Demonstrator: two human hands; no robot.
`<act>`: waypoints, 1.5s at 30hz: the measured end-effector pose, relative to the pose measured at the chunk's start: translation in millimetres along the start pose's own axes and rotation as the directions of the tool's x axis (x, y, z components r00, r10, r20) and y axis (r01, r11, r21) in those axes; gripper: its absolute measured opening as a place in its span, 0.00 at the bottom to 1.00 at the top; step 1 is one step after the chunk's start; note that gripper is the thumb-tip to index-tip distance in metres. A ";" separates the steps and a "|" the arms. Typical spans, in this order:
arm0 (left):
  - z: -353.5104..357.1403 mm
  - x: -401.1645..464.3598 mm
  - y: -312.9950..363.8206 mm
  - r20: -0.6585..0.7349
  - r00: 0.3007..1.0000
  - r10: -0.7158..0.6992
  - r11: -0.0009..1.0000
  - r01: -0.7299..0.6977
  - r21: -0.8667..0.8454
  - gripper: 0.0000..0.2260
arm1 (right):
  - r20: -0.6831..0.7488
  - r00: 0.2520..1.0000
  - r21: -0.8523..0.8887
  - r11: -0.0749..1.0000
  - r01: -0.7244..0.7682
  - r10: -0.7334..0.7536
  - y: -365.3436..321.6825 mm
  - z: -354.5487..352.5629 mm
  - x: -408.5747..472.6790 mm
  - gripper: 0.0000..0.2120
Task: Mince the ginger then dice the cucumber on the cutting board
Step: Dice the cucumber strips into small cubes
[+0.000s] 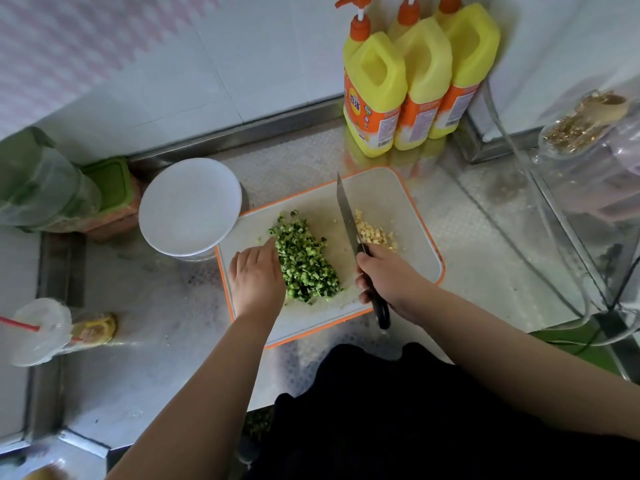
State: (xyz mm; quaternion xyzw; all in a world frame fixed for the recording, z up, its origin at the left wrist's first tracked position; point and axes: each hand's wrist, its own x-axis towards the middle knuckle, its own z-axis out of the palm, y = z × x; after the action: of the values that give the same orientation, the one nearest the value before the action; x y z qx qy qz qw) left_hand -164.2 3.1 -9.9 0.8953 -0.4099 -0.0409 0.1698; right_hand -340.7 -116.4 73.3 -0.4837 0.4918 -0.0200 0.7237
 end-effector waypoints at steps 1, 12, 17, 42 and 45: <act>-0.9 -1.2 2.5 -0.013 1.000 0.001 1.000 -0.002 -0.016 0.16 | -0.002 1.000 -0.027 1.000 0.008 -0.008 -4.4 2.5 3.3 0.09; -4.3 -3.9 1.9 -0.034 0.998 -0.053 0.994 0.049 -0.099 0.22 | -0.077 0.997 -0.309 0.950 -0.048 0.025 -15.1 20.7 20.9 0.09; -3.5 -8.7 0.1 -0.024 0.993 -0.113 0.982 0.108 -0.158 0.26 | 0.000 1.000 -0.243 0.970 0.019 -0.019 -7.3 8.8 8.2 0.10; -17.8 0.3 15.6 -0.014 0.999 -0.030 0.987 0.027 -0.161 0.07 | -0.005 1.000 0.213 0.977 -0.022 0.023 35.0 -36.5 -10.6 0.15; -17.2 -0.8 16.6 0.061 0.994 -0.086 0.994 0.090 -0.064 0.13 | 0.000 0.988 -0.070 0.986 0.153 -0.154 29.3 -39.3 -16.0 0.14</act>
State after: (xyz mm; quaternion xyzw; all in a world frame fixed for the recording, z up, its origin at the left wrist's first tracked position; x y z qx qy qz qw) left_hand -173.0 -1.8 11.8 0.9048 -0.3731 -0.0880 0.1854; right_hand -390.7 -119.5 61.4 -0.5450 0.4552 -0.0598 0.7015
